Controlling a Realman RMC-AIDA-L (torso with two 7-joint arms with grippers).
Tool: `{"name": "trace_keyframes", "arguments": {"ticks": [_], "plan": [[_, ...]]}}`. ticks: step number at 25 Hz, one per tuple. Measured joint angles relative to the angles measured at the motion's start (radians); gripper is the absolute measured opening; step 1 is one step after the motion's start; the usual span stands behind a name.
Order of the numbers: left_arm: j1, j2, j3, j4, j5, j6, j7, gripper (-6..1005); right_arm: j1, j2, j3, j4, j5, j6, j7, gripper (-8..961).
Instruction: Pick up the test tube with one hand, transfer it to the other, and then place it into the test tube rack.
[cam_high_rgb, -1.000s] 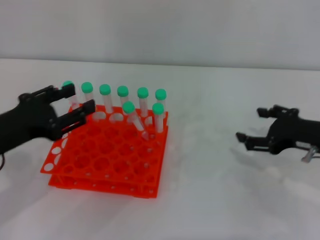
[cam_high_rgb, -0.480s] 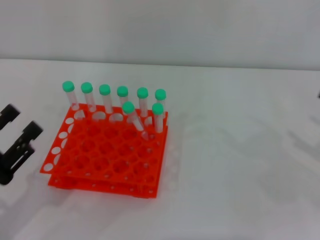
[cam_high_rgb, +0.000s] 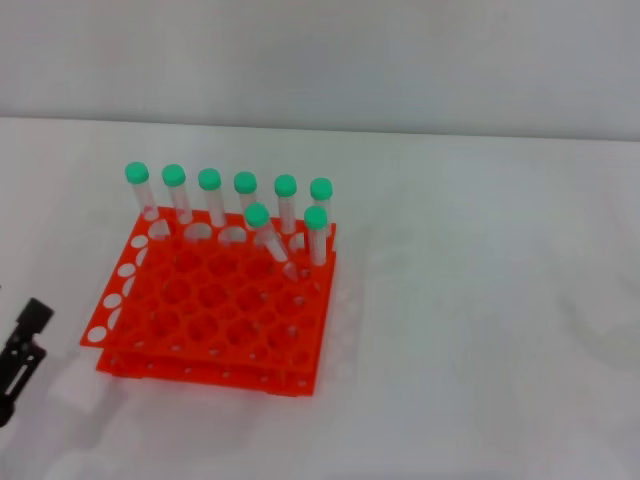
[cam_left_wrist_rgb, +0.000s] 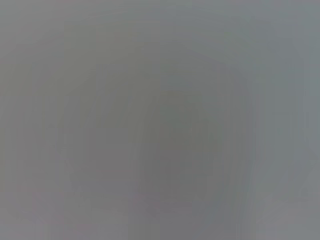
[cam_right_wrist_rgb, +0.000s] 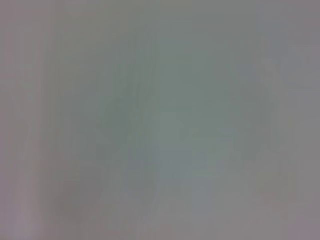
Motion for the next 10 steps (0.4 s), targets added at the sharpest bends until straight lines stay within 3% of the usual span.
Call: {"name": "trace_keyframes", "arguments": {"ticks": [10], "plan": [[0.000, -0.002, -0.001, -0.206, -0.225, -0.103, 0.139, 631, -0.046, -0.001, 0.079, 0.045, 0.001, 0.016, -0.019, 869]]}}
